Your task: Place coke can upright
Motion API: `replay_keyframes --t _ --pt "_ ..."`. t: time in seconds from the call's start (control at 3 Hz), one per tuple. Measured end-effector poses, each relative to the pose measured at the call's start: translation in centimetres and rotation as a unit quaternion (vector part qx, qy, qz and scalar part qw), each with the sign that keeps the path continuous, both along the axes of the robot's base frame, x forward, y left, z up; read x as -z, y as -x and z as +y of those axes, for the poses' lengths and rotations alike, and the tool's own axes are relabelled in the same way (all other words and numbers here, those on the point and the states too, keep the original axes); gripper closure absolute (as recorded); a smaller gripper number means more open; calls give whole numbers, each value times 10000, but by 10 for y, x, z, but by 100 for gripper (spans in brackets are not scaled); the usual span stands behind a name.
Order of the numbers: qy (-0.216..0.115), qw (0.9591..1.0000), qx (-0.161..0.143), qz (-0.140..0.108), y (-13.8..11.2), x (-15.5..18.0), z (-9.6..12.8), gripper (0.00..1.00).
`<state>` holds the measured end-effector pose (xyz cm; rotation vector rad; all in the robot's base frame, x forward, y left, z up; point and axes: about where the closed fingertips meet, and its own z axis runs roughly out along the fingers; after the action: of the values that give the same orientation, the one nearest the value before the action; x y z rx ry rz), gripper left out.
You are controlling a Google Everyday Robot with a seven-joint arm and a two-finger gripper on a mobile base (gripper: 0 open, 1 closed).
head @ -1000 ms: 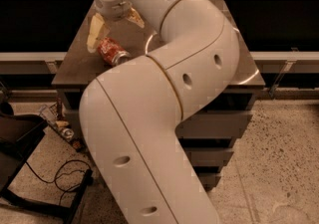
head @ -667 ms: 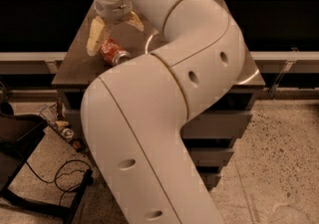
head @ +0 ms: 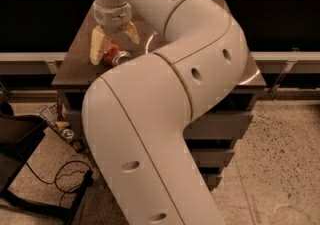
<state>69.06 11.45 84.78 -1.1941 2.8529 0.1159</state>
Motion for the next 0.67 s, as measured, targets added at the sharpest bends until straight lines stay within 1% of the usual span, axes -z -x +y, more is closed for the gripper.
replay_keyframes --t 0.33,0.67 --pt "12 10000 -5 46 -1 11 5 46" --pt "-27 10000 -1 -9 -5 14 8 70"
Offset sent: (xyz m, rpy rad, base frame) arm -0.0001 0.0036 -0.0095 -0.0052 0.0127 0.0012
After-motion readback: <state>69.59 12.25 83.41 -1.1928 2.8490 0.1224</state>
